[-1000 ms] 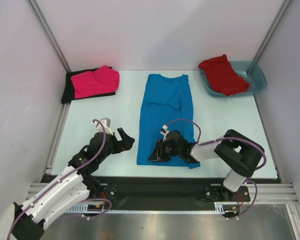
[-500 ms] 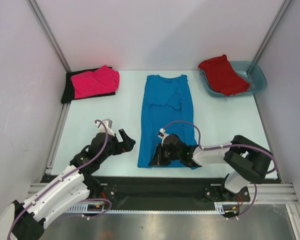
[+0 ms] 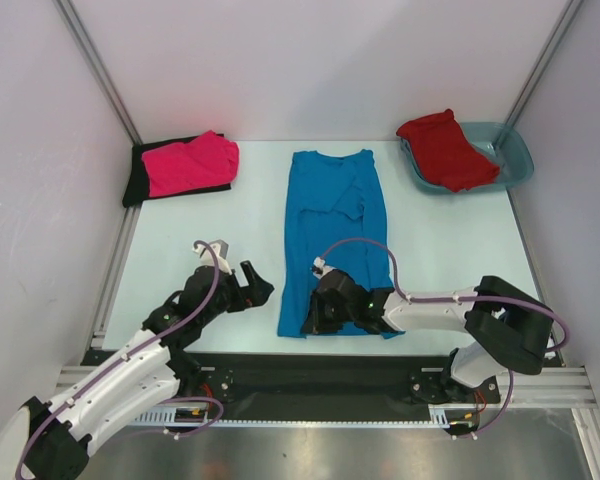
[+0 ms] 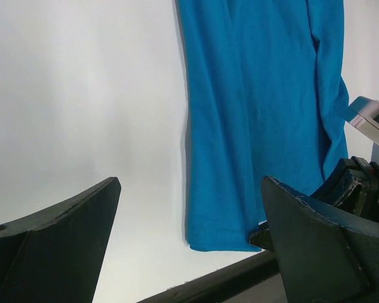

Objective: Fold and stack the t-shirts
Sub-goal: Fold the tshirt

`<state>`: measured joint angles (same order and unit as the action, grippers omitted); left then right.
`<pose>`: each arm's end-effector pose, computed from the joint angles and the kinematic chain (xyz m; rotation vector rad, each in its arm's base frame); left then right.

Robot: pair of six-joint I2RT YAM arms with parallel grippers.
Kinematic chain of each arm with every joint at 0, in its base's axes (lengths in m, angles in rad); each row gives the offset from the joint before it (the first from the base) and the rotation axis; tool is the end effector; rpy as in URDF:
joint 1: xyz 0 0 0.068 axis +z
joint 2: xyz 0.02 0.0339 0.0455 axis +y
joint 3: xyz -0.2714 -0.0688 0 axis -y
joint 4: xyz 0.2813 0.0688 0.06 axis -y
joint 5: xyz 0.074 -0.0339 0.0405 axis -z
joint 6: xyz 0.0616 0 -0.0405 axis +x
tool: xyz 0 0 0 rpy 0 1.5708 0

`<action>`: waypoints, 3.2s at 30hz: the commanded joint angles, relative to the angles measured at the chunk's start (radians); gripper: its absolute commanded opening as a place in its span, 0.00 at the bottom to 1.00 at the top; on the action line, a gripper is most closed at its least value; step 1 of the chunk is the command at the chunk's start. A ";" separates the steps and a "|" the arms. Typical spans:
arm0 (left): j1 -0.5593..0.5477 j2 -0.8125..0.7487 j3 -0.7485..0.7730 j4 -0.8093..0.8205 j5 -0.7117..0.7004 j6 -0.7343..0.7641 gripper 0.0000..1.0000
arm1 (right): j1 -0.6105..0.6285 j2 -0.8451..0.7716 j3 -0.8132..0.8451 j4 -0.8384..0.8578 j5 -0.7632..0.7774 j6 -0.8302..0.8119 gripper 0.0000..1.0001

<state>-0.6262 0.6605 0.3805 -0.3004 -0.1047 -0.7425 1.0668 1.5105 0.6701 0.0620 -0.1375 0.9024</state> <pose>0.1705 -0.1153 0.1858 -0.1923 2.2187 -0.6697 0.1530 0.2949 0.1201 -0.2914 2.6141 1.0164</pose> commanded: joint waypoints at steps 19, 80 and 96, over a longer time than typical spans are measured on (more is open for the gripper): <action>-0.003 0.028 -0.003 0.053 0.030 0.009 1.00 | 0.039 -0.008 0.075 -0.113 0.096 -0.031 0.00; -0.003 0.215 0.049 0.138 0.002 0.084 1.00 | -0.460 -0.013 0.204 0.003 0.049 -0.364 0.55; 0.037 0.514 0.186 0.231 0.011 0.126 1.00 | -0.694 0.635 0.720 0.360 -0.602 -0.220 0.46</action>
<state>-0.6056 1.1618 0.5308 -0.1192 -0.1005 -0.6422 0.3874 2.1185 1.3228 0.3073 -0.6170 0.6449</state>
